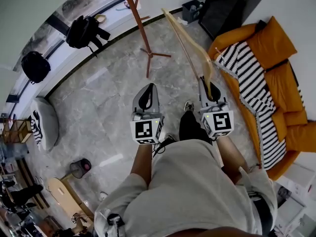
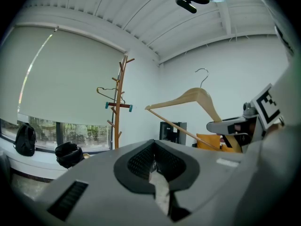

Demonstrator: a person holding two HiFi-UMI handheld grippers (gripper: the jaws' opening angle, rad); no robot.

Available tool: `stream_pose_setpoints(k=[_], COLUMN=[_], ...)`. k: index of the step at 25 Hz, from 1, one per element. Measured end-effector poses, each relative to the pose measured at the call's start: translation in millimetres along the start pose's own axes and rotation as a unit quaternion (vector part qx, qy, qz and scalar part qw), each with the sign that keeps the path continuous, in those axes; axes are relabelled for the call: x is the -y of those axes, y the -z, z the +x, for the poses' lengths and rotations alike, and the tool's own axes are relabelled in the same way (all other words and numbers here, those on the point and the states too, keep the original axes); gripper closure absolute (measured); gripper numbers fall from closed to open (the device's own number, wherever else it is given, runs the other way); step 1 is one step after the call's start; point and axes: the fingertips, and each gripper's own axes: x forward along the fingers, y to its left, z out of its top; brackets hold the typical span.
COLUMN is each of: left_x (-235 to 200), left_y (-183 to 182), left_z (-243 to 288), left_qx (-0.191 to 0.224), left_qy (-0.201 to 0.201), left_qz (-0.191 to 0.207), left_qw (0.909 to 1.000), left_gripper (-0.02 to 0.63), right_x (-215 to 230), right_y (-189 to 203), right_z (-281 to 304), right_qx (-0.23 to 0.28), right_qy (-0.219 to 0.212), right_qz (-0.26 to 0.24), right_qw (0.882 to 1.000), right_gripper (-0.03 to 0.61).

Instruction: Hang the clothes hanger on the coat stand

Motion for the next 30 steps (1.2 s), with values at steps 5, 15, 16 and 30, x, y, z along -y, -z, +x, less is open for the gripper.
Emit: stream_pose_setpoints(k=[5, 15, 16, 30], left_x=[-1.5, 6.1, 5.0, -59.4], left_y=[-9.0, -18.8, -18.6, 9.4], left_z=[66.9, 183.7, 190.7, 259.4], left_qx=[-0.006, -0.015, -0.017, -0.035], left_qy=[-0.009, -0.051, -0.056, -0.112], left_qz=[0.003, 0.001, 0.001, -0.030], left_qw=[0.9999, 0.9986, 0.9983, 0.9926], left_gripper=[0.604, 0.604, 0.604, 0.604], right_x=[43.2, 139.4, 145.5, 159.1], right_y=[-4.7, 0.8, 2.6, 27.1], right_z=[49.8, 138.0, 146.4, 262.7], right_qx=[0.001, -0.020, -0.024, -0.077], right_qy=[-0.025, -0.075, -0.081, -0.137], right_qz=[-0.002, -0.016, -0.020, -0.064], right_qw=[1.000, 0.997, 0.996, 0.986], right_gripper=[0.552, 0.552, 0.552, 0.552])
